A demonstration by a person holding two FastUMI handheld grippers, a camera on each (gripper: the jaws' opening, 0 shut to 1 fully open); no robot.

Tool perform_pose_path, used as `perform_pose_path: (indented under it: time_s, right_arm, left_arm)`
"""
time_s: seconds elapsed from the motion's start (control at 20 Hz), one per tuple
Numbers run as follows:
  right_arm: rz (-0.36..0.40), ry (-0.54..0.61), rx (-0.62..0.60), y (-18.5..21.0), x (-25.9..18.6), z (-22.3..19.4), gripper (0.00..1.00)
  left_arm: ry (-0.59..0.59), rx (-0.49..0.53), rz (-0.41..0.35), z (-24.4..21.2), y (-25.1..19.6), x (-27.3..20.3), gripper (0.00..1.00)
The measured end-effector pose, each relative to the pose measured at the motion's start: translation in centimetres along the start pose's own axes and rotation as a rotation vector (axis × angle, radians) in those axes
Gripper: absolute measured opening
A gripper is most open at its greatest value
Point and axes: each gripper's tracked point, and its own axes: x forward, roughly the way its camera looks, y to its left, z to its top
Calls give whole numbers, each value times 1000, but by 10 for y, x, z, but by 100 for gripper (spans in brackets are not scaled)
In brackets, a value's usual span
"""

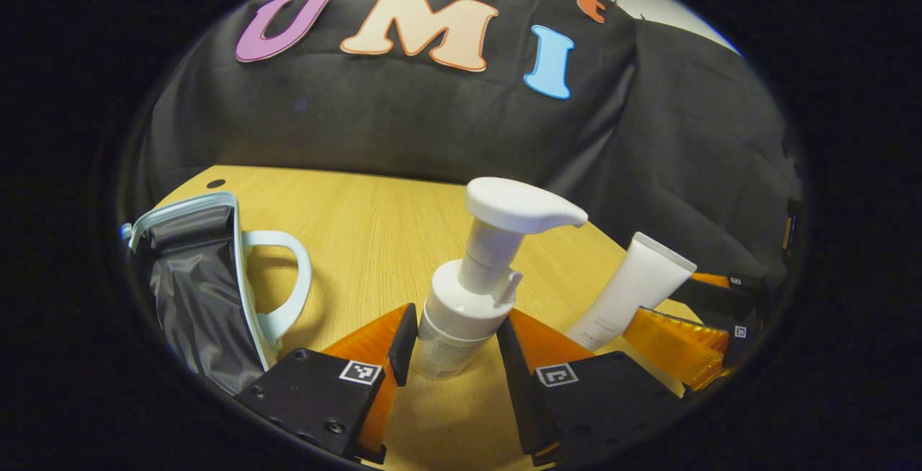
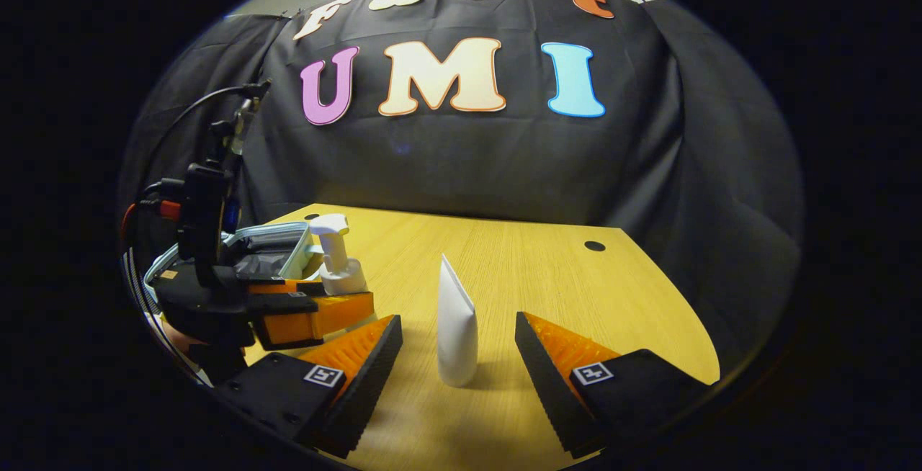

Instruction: First open the suitcase, pack the skin care products into it, and then close the suitcase.

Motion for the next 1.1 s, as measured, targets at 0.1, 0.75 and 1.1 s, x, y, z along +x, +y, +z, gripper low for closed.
perform_pose_path:
  time_s: [0.1,0.75,1.1]
  right_arm:
    - [12,18,4,1,12,-6,99]
    - [55,82,7,15,30,-13,31]
    - [188,42,-14,92,11,62,33]
  left_arm:
    - [9,29,-8,-2,0,0,59]
    - [4,-49,-33,57,17,-57,53]
    - [25,-116,135,92,120,-135,53]
